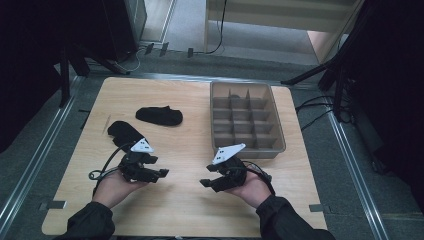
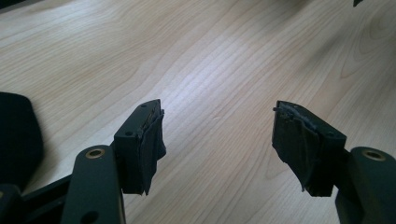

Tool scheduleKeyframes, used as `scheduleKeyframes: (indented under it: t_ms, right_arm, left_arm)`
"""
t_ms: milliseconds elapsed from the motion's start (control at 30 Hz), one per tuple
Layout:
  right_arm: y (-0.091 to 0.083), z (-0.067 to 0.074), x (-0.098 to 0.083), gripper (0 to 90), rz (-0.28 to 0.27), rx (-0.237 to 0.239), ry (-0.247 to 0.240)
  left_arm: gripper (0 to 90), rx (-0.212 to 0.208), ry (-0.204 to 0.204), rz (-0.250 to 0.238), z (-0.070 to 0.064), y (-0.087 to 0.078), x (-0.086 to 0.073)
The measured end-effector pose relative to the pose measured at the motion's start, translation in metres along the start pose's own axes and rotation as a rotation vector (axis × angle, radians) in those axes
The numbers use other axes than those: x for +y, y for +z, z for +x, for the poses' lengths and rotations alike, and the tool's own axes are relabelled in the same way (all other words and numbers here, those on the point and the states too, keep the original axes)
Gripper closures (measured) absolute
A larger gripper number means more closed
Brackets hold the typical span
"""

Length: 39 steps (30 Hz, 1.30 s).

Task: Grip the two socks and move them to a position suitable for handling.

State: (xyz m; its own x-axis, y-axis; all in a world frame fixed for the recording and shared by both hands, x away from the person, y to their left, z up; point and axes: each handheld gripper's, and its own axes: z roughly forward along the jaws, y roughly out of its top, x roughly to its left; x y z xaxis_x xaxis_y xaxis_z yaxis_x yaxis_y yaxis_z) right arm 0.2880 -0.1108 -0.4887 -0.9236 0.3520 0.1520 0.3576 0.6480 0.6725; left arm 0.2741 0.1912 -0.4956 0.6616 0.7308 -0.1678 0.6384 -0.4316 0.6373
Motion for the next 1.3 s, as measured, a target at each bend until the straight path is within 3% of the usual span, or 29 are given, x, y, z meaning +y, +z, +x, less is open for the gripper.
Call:
scheduleKeyframes:
  t_ms: [600,800,900,1300]
  right_arm:
    - [0.001,-0.002,0.0,42.0,-0.004,0.02,0.019]
    - [0.001,-0.002,0.0,42.7,-0.013,0.024,0.017]
    - [0.001,-0.001,0.0,42.7,-0.011,0.025,0.018]
    - [-0.001,-0.001,-0.005,42.7,-0.008,0.013,0.023]
  left_arm:
    - [32.4,0.072,-0.056,-0.031,0.03,-0.023,-0.006]
    - [32.6,0.084,-0.045,-0.044,0.044,-0.027,-0.01]
    - [32.6,0.083,-0.074,-0.07,0.054,-0.029,-0.01]
    - [31.9,0.128,-0.12,-0.052,0.087,-0.031,-0.01]
